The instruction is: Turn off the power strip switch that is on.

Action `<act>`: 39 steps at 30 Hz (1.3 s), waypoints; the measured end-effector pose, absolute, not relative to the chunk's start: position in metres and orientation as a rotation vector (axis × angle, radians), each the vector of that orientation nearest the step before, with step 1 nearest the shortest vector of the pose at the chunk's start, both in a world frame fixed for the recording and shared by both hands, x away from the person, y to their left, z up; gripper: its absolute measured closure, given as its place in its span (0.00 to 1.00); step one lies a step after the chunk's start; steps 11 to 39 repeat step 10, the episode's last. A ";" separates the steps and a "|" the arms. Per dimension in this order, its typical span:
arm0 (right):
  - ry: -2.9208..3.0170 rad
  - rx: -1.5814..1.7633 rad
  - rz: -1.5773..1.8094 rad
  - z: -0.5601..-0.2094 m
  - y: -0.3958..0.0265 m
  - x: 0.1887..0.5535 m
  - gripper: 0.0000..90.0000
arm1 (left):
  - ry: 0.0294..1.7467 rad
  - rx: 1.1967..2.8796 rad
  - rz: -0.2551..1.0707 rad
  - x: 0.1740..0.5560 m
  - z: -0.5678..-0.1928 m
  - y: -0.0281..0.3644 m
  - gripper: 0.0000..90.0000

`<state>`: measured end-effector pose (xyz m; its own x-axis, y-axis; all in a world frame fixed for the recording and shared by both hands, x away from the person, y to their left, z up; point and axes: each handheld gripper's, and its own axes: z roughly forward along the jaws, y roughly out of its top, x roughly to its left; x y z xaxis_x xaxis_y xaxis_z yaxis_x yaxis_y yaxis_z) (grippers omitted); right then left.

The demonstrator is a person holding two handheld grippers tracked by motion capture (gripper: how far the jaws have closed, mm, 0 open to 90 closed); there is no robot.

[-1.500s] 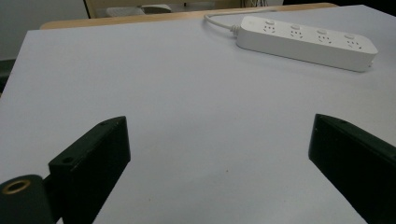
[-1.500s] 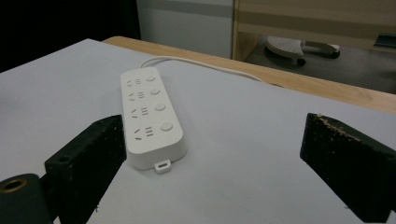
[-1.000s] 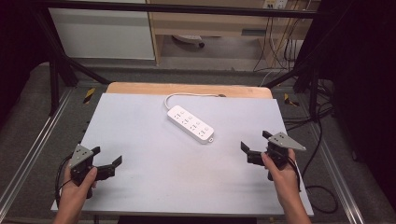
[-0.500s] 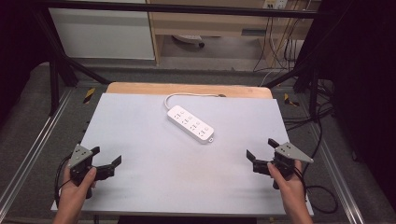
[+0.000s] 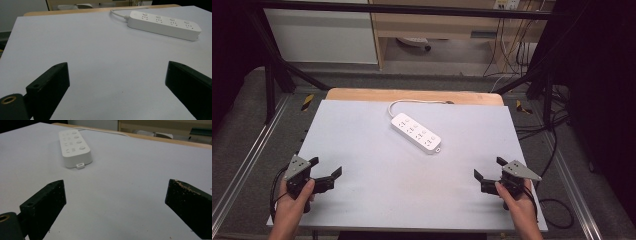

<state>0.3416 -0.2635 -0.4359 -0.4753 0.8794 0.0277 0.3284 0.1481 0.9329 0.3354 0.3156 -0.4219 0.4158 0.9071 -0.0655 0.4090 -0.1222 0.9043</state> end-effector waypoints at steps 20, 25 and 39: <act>1.978 1.197 1.191 -0.450 -0.252 0.349 0.05 | 1.157 1.715 0.649 0.336 -0.423 0.314 0.06; 1.978 1.197 1.191 -0.450 -0.252 0.349 0.05 | 1.157 1.715 0.649 0.336 -0.423 0.314 0.06; 1.978 1.197 1.191 -0.450 -0.252 0.349 0.05 | 1.157 1.715 0.649 0.336 -0.423 0.314 0.06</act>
